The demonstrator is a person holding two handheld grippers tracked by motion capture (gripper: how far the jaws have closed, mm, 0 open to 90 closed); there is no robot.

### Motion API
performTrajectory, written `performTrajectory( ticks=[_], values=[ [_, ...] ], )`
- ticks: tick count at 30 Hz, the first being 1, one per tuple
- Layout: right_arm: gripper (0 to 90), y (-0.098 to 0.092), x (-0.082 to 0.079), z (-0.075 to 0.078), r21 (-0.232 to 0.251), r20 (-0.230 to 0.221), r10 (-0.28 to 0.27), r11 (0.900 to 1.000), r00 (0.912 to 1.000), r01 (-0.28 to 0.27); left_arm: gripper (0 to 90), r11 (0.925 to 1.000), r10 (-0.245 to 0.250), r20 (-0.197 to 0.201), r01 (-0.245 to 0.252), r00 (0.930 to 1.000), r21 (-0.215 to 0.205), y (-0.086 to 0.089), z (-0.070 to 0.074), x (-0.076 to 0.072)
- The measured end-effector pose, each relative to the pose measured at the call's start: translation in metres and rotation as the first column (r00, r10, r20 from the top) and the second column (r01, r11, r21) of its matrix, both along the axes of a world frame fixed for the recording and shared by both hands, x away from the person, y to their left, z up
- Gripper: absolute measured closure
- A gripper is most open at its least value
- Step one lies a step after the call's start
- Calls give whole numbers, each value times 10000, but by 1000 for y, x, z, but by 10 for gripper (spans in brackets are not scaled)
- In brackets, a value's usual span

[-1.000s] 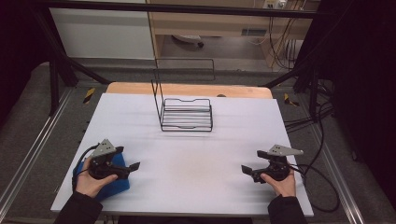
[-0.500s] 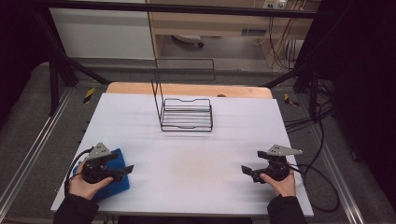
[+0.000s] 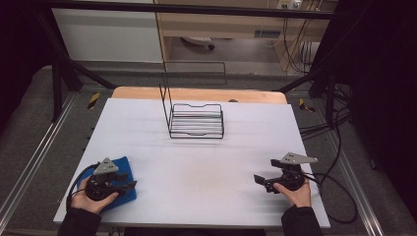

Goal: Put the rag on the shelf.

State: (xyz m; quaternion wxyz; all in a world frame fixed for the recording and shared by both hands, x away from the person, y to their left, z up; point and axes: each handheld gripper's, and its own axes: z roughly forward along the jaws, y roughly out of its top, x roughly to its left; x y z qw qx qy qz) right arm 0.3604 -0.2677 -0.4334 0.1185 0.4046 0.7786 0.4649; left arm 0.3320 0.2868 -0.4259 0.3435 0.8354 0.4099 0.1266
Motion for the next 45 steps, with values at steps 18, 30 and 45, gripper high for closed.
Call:
performTrajectory(
  ticks=[18,30,45],
  values=[
    [10,0,0,0,53,20,-7,10000,10000,7,701,9981,270,-396,-247,9988,568,-11,-13,-7],
    [10,-1,0,1,105,47,-7,9999,10000,6,865,9942,309,-127,-294,9994,1037,-13,-14,-7],
    [10,-1,0,1,140,29,29,9999,10000,-29,885,9961,381,-292,-403,9988,-789,7,-4,-3]
  ],
)
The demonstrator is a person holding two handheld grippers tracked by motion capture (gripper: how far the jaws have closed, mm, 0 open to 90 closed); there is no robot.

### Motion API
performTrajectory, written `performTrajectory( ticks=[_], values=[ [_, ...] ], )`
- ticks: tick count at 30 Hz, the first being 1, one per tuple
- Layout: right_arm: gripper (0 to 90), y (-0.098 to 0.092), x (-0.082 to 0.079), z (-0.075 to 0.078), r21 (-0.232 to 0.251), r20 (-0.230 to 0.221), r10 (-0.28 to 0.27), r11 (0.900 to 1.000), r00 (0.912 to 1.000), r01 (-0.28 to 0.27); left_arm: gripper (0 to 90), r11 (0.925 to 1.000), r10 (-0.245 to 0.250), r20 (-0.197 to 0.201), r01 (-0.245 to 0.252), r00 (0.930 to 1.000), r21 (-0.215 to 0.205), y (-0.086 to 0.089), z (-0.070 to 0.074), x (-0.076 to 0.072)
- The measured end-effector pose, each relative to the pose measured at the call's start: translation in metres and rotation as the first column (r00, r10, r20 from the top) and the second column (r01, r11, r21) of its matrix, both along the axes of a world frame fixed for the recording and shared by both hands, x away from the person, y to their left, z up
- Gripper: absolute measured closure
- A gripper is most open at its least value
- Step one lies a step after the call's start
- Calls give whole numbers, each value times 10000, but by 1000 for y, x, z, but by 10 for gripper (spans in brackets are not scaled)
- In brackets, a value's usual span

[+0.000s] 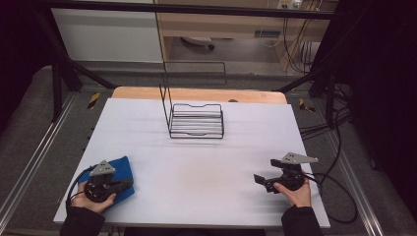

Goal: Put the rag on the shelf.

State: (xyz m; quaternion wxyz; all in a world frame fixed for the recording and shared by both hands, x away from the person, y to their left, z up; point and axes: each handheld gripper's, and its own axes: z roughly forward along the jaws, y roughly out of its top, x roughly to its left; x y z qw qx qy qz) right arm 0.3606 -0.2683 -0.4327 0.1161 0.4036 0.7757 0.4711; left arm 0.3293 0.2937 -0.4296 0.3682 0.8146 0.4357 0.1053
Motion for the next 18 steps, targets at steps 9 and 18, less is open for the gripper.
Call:
performTrajectory(
  ticks=[9,18],
  values=[
    [11,1,1,-1,-36,-36,10,10000,10000,-10,884,9983,142,142,-134,9998,-565,-10,7,11],
    [12,1,1,-1,-45,-6,-10,10000,10000,10,884,9984,-85,264,100,9996,-565,-52,9,23]
  ],
)
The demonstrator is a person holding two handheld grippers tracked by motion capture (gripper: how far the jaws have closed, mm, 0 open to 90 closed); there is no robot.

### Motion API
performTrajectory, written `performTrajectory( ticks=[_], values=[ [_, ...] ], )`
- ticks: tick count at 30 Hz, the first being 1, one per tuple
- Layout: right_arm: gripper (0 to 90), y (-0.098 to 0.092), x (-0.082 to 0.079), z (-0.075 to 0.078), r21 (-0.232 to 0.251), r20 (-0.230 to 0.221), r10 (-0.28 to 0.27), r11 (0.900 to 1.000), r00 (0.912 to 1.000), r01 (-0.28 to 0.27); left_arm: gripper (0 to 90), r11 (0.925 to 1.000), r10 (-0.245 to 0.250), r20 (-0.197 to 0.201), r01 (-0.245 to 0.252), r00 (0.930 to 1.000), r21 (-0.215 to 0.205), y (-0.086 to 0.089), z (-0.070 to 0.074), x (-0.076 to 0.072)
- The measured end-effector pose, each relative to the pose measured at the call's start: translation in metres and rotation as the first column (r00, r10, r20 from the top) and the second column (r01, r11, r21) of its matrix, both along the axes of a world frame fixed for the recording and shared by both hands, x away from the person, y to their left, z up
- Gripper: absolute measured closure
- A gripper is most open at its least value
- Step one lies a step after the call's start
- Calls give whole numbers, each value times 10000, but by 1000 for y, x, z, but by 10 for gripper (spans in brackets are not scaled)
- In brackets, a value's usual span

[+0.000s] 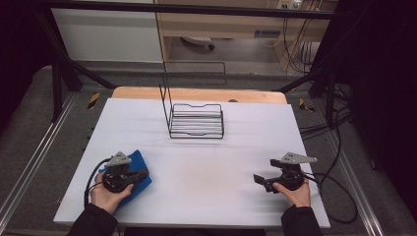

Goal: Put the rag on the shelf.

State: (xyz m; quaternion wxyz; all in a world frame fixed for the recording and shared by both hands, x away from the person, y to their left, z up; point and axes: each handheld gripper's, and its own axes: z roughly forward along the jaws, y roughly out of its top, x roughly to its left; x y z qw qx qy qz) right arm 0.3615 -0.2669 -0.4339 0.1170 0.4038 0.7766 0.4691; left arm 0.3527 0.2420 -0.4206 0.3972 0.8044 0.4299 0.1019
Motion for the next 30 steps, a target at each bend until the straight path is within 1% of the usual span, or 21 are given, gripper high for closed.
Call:
performTrajectory(
  ticks=[4,7,8,12,16,18,20,23,24,25,26,27,28,29,30],
  values=[
    [12,0,0,0,-31,24,-29,10000,10000,29,883,9998,-187,-27,187,9998,67,-18,-1,4],
    [12,0,0,0,-13,4,-60,10000,10000,60,883,9993,-302,151,298,9994,217,-31,-1,5],
    [12,0,0,0,-11,5,-51,10000,10000,51,882,9990,-384,140,381,9992,226,-34,-2,6],
    [12,1,0,0,-23,10,-55,10000,10000,55,882,9981,-541,305,532,9981,306,-51,-3,11],
    [12,1,0,0,-60,42,-88,9999,10000,88,880,9973,-652,337,640,9973,360,-63,-8,16],
    [12,1,0,-1,-73,33,-101,9999,9999,102,880,9961,-753,335,737,9966,487,-67,-11,18],
    [13,1,0,-1,-125,96,-85,9999,9999,87,875,9959,-771,308,755,9965,500,-68,-15,19],
    [16,2,1,-2,-138,66,-98,9999,9999,99,869,9959,-802,257,790,9965,441,-68,-18,20],
    [18,3,1,-2,-136,40,-159,9998,9999,160,848,9961,-797,245,787,9965,395,-67,-18,21],
    [18,3,1,-2,-136,40,-159,9998,9999,160,848,9962,-806,274,796,9964,341,-67,-18,21],
    [18,4,1,-3,-151,55,-157,9998,9999,158,829,9962,-830,331,820,9960,289,-66,-17,21],
    [19,6,1,-3,-220,55,-204,9995,9998,205,767,9959,-869,398,858,9954,302,-65,-15,20],
    [19,6,1,-3,-220,55,-204,9995,9998,205,767,9956,-912,507,900,9945,251,-65,-13,19],
    [23,7,1,-3,-208,62,-239,9995,9997,240,735,9950,-986,603,973,9933,241,-63,-11,19],
    [27,11,1,-3,-51,5,-306,9995,9995,306,665,9947,-1013,709,998,9923,249,-62,-9,18]
  ],
)
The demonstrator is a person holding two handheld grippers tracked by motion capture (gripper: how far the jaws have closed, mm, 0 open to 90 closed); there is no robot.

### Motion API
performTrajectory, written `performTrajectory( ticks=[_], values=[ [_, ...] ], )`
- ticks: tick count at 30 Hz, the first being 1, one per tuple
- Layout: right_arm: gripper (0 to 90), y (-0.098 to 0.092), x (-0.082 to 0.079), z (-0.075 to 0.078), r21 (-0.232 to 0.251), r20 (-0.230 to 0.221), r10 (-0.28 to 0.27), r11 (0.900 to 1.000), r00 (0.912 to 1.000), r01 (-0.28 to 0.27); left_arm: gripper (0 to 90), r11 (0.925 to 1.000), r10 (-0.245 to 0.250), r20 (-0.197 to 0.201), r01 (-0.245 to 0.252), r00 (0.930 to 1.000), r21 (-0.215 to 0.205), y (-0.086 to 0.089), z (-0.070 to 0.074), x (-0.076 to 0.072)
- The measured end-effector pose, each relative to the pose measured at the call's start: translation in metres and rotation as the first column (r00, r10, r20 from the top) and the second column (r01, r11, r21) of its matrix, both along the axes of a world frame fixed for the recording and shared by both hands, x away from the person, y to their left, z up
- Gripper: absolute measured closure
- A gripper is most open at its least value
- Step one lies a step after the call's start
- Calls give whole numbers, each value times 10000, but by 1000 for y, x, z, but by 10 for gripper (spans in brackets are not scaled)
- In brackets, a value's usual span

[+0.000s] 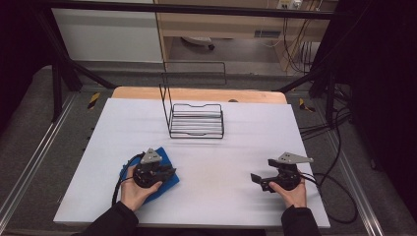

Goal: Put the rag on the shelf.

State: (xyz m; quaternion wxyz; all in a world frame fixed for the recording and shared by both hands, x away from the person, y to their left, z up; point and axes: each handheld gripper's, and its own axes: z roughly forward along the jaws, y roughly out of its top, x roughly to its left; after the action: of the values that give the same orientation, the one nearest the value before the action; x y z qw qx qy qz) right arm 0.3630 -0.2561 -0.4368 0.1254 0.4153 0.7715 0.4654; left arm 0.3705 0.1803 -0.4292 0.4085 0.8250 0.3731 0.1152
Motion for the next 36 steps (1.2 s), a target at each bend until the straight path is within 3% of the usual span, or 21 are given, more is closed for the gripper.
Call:
performTrajectory(
  ticks=[1,7,8,9,15,17,28,36],
  values=[
    [27,0,0,0,0,0,0,10000,10000,0,665,10000,-5,101,6,9999,-26,2,2,-1],
    [31,14,0,1,-29,-61,79,10000,10000,-79,441,9996,35,433,-22,9991,-289,24,13,-1],
    [34,20,0,3,-20,28,102,9999,9999,-102,351,9995,32,351,-21,9994,-325,29,14,-1],
    [34,20,0,3,-20,28,102,9999,9999,-102,351,9993,42,312,-30,9995,-380,33,14,0],
    [42,49,1,5,-255,2,274,9993,9996,-274,189,9998,150,384,-144,9991,-151,53,13,1],
    [42,53,1,6,-334,-5,349,9988,9994,-349,167,9996,261,384,-257,9989,-113,59,12,0],
    [45,121,3,10,-650,-111,765,9949,9970,-771,89,9975,657,475,-643,9967,-293,88,12,-1],
    [160,177,7,4,-655,-560,1093,9914,9924,-1129,74,9958,865,525,-847,9949,-348,98,12,1]
  ],
)
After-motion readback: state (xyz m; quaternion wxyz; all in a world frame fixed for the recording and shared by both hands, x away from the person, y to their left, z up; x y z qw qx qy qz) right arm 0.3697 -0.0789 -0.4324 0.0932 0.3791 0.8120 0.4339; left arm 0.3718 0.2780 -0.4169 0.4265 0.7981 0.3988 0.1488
